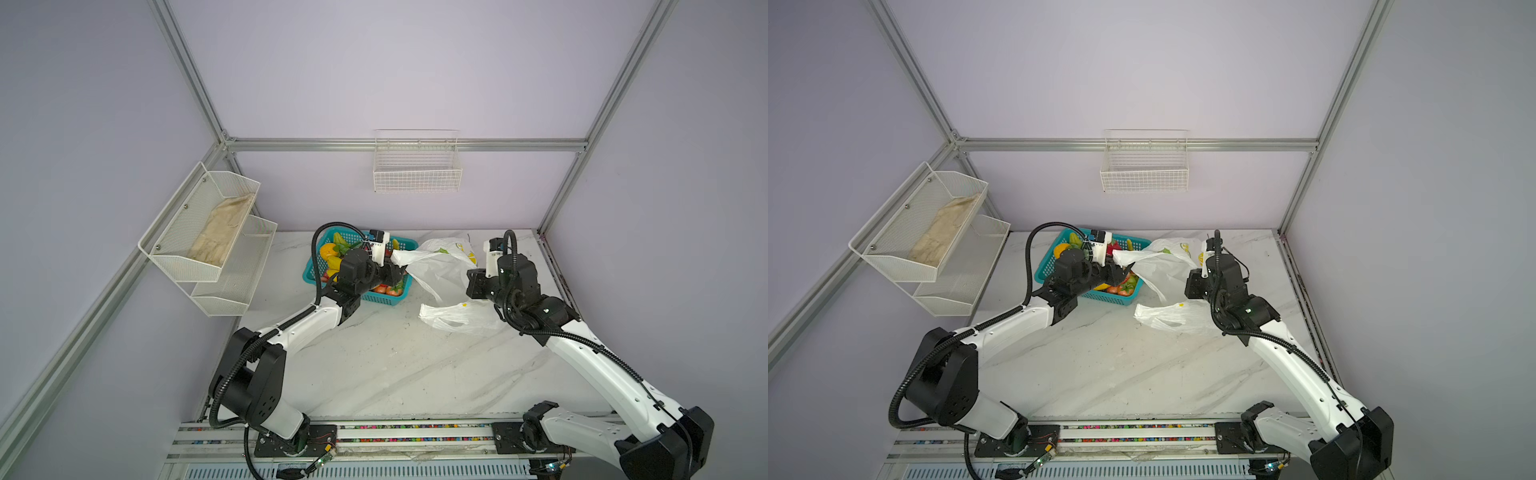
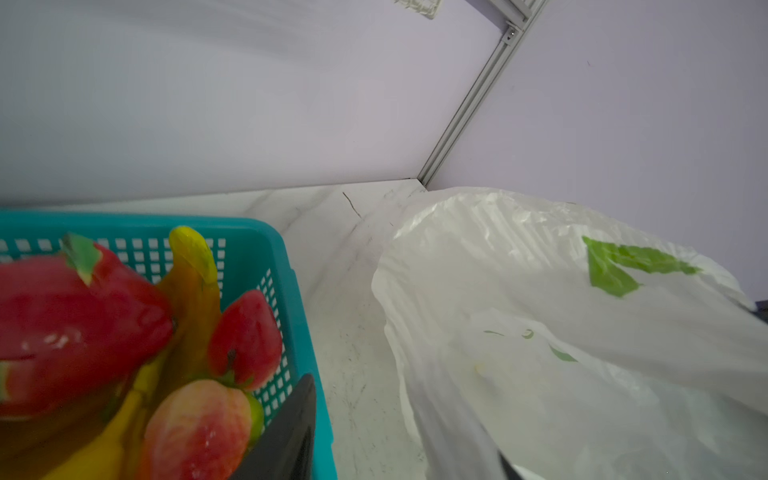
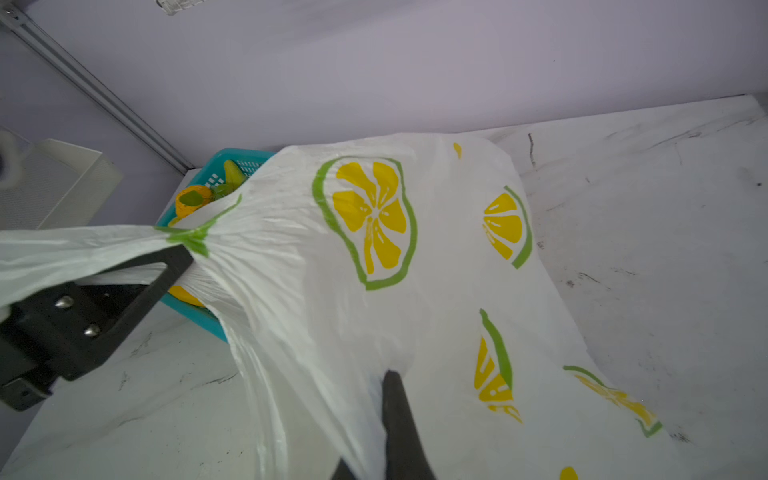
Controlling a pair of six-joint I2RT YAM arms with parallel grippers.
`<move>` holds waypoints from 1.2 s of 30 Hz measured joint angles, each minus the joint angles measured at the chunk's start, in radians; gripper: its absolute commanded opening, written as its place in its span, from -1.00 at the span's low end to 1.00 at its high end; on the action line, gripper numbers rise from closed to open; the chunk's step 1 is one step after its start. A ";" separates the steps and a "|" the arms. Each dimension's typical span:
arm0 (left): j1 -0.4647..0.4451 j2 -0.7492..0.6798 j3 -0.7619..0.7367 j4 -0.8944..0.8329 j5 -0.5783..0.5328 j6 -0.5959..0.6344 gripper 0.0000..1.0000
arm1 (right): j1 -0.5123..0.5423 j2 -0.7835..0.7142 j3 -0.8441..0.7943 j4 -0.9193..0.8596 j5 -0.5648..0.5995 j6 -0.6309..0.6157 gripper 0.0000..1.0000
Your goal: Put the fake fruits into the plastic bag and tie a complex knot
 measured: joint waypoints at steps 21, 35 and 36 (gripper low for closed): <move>0.076 -0.401 -0.242 -0.182 0.137 0.269 0.76 | -0.008 0.111 0.109 0.037 0.068 -0.008 -1.00; 0.015 -0.374 -0.242 -0.183 0.462 0.388 0.80 | -0.011 0.199 0.178 0.000 0.085 -0.040 -1.00; 0.007 -0.375 -0.242 -0.184 0.459 0.396 0.81 | -0.011 0.205 0.178 0.000 0.081 -0.037 -1.00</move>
